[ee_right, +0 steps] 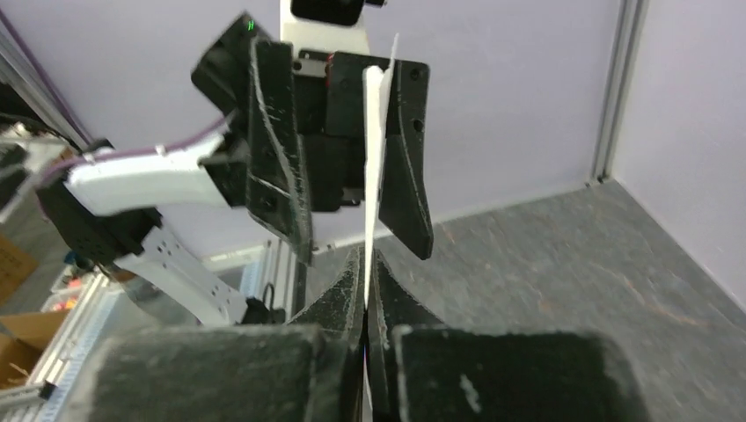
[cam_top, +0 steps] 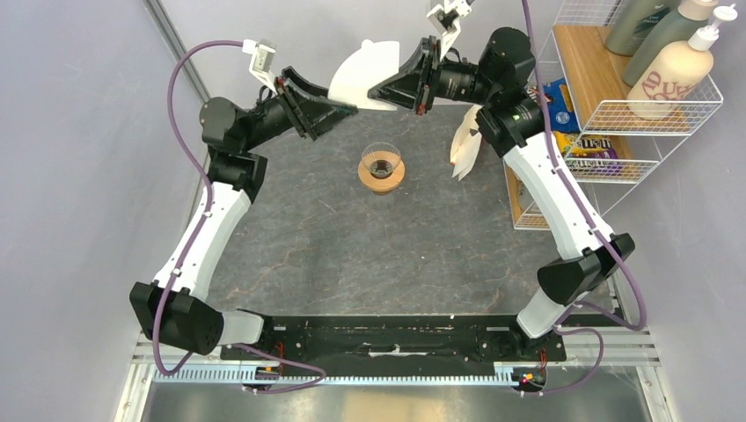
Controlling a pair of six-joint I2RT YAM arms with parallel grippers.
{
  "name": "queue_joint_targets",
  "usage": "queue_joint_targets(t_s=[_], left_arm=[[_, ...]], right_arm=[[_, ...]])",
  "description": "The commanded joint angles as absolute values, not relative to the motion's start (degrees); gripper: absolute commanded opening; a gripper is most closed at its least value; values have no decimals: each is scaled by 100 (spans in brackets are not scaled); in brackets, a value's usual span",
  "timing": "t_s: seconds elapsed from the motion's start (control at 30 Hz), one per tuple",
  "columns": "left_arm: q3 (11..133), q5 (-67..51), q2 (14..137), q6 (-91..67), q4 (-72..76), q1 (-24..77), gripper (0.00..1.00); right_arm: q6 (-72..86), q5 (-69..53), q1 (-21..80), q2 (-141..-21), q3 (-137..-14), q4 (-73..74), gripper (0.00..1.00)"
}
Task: Place the coffee filter in the dripper
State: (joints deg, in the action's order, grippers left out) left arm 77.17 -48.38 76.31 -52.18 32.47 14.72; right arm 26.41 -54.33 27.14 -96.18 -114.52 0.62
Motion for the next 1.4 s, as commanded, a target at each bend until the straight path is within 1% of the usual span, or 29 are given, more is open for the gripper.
queue_joint_targets(t_s=[0.0,0.03,0.1,0.17,0.23,0.37,0.43,0.5,0.53,0.57,0.6,0.63,0.67,0.7,0.77,0.83,0.93,1.07,1.17,1.37], left_arm=[[8140,-6821,7447,-4138,1657,910,80],[8127,-7140,7386,-4021,1544,707,85],[8011,-7500,7133,-3789,1412,256,87],[8079,-7796,6907,-3081,916,126,88],[8386,-7849,6830,-2411,59,146,88],[8797,-7910,6927,-2368,-210,248,87],[8887,-7950,6925,-2301,-281,312,87],[8959,-7856,6892,-1909,-767,447,85],[9106,-7682,6916,-1282,-1528,553,85],[9386,-7306,7013,-491,-2728,697,85],[9882,-6644,7264,451,-4091,972,85],[10508,-5862,7687,1244,-5018,1264,84],[11018,-5326,8009,1751,-5984,1583,82],[11400,-5254,8290,2082,-6486,1684,82],[11313,-5693,8255,2210,-6442,1644,84],[10744,-6118,7813,2486,-6096,1685,87],[9900,-6234,7116,3081,-5865,1929,85],[9675,-6385,6994,3113,-5893,2230,78],[9723,-6189,7055,3044,-5850,2592,72],[9776,-6002,7062,2832,-5681,2917,59]], right_arm=[[433,-5681,2694,-8974,-11424,1869,0],[110,-5726,2680,-8812,-11268,2176,0],[-802,-5838,2689,-8571,-11052,2844,0],[-1291,-5897,2698,-8426,-10875,3215,0],[-1968,-5951,2762,-8365,-10824,3834,0],[-3897,-5691,3084,-8202,-10679,5363,0],[-4278,-5526,3203,-8065,-10483,5564,0],[-4412,-5440,3301,-7974,-10361,5626,0],[-4462,-5380,3341,-7946,-10333,5683,0],[-4506,-5320,3382,-7937,-10307,5733,0],[-4478,-5256,3415,-7949,-10297,5774,0],[-4374,-5224,3421,-7974,-10294,5779,0],[-4206,-5221,3421,-7981,-10294,5775,0],[-4083,-5229,3428,-7981,-10271,5783,0],[-4043,-5198,3433,-7915,-10148,5800,0],[-4073,-5073,3437,-7755,-9945,5807,0],[-4137,-5005,3442,-7567,-9743,5979,0],[-4314,-4868,3568,-7498,-9727,6235,0],[-4537,-4800,3706,-7512,-9721,6375,0],[-4687,-4626,3932,-7564,-9744,6495,0]])
